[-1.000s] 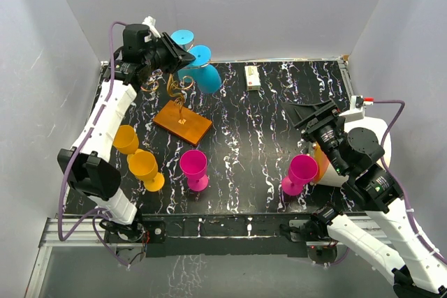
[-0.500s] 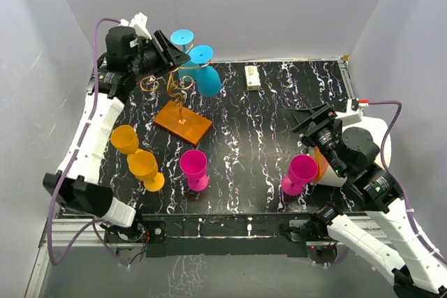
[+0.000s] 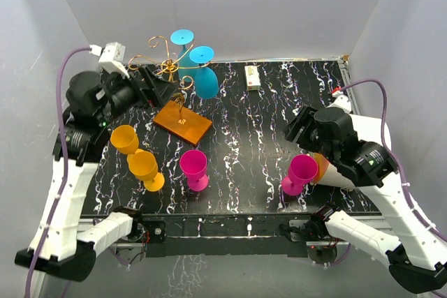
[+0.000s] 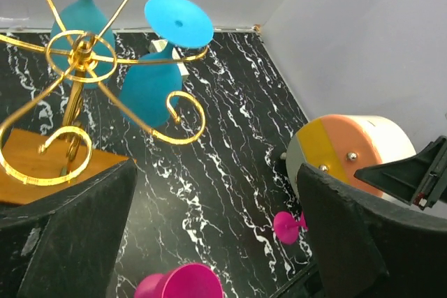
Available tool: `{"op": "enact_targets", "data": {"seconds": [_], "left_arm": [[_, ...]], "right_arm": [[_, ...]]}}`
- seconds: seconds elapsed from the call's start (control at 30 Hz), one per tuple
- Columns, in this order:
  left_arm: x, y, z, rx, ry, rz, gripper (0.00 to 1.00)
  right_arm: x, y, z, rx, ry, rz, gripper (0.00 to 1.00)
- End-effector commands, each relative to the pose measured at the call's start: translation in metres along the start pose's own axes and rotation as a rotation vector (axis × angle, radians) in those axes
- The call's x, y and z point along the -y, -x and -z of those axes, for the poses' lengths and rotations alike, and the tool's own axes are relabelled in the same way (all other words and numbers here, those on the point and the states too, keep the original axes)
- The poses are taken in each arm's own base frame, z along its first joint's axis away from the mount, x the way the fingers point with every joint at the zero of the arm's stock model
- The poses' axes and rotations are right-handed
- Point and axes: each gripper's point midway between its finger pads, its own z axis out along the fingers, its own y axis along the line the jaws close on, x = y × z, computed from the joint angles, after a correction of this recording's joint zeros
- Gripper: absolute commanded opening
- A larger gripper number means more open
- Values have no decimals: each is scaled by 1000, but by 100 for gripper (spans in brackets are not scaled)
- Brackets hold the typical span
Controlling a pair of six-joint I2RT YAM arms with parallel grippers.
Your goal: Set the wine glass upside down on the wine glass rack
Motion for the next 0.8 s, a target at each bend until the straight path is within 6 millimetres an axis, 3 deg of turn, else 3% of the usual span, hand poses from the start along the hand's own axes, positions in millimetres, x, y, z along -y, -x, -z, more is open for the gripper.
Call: {"op": "enact_targets", "data": {"seconds": [0.0,0.13,0.27,0.5,0.6,0.77], "left_arm": [[-6,-3,29,76,42,-88,99],[-4,-7,48,102,38,-135,98],[7,-15,54,98,-34,-192,98],[13,-19,53,104,-98,-242,98],[16,-10,51,144,-104,-245,98],[43,14,53,208,-196,-231,99]], "right_arm": [[25,-10,13,-87,-120,97,60],[37,-38,9,-218,-170,131,59],[52,-58,1,-275,-223,129,55],[64,-76,-14,-320,-280,140,52],[74,-85,-24,-334,-328,147,48],[78,-91,-44,-301,-352,114,37]]}}
